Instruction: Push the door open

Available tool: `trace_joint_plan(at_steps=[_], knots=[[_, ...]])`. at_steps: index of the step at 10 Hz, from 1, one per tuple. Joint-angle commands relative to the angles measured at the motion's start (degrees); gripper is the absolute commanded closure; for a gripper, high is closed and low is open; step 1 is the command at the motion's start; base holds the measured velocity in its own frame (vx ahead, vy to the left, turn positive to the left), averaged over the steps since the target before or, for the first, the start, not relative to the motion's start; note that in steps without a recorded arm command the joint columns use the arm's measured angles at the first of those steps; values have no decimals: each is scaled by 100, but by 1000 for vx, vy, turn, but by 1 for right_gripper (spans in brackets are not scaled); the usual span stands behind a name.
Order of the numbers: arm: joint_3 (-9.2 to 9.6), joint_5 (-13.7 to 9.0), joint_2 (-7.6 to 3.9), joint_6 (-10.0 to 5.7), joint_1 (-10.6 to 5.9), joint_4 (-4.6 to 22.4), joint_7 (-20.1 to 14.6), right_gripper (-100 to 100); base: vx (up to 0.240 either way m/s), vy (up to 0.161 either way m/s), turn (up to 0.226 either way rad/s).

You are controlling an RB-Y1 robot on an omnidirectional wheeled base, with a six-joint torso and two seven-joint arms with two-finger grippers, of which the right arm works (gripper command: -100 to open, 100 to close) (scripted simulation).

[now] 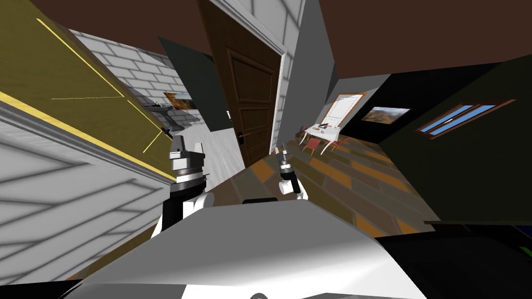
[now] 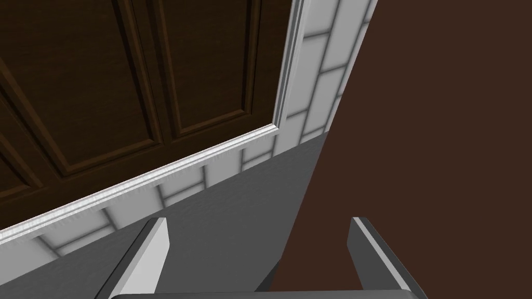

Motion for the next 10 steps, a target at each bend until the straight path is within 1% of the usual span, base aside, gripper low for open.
trace_joint_plan(at_steps=[1,2,3,6,7,10], knots=[[109,5,-7,9,-142,219,-13,-100,85,24,-52],[182,9,-15,16,-214,331,-24,-100,71,22,-52],[330,15,-30,30,-359,561,-47,-100,104,44,-82],[552,24,-52,52,-578,907,-81,-100,132,43,-60],[704,31,-63,67,-728,1143,-104,-100,141,41,-74],[933,41,-79,89,-953,1498,-139,-100,116,32,-68]])
